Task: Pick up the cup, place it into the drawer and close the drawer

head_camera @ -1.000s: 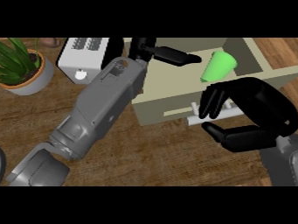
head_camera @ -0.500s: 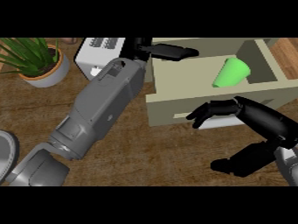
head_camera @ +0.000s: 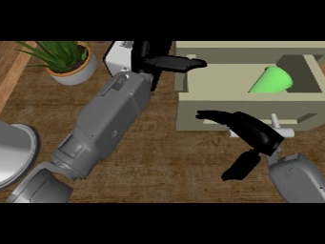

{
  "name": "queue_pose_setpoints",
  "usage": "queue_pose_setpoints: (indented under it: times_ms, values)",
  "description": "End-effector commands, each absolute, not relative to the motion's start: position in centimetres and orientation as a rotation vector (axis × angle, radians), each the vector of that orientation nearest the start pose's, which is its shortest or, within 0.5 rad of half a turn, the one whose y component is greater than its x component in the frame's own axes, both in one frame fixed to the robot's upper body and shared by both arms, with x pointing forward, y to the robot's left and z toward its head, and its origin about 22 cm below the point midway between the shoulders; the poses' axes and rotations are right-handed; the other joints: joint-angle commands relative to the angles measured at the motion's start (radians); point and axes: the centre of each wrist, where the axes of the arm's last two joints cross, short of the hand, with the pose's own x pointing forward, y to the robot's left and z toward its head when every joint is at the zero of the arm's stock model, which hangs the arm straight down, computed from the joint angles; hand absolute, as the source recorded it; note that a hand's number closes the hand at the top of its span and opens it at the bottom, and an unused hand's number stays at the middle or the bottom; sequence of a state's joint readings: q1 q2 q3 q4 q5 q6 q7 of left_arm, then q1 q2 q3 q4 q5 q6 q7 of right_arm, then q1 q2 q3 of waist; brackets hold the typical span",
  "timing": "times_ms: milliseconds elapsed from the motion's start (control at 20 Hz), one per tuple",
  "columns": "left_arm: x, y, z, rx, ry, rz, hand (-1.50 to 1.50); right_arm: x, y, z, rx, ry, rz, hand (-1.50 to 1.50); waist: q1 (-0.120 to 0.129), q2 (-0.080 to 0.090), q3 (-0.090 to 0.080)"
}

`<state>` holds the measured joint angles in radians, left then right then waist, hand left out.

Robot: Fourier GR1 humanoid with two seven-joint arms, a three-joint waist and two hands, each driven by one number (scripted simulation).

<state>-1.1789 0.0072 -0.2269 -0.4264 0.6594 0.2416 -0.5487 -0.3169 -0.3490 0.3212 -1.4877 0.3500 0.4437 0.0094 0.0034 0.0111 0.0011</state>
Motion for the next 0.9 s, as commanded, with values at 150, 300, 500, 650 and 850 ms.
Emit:
queue_pose_setpoints:
  times_ms: [150,300,500,650,850]
  values:
    - [43.6,9.1,8.7,-0.319,-1.925,0.084,-1.5,34.2,-20.7,0.0,-0.114,-1.315,1.326,1.5,0.054,0.007,0.001]
    - [42.6,10.3,6.6,-0.352,-1.905,0.081,-1.5,35.7,-21.8,-1.2,-0.161,-1.32,1.271,1.5,0.085,0.004,0.002]
    - [42.3,11.1,6.6,-0.372,-1.894,0.074,-1.5,38.1,-23.6,-0.2,-0.17,-1.424,1.149,1.5,0.116,0.005,0.004]
    - [42.7,13.0,7.5,-0.371,-1.912,0.088,-1.5,39.5,-25.0,0.9,-0.246,-1.484,1.082,1.5,0.136,0.012,0.005]
    - [42.2,15.1,6.3,-0.384,-1.901,0.086,-1.5,42.6,-26.5,6.0,-0.3,-1.576,0.978,1.5,0.144,0.019,0.003]
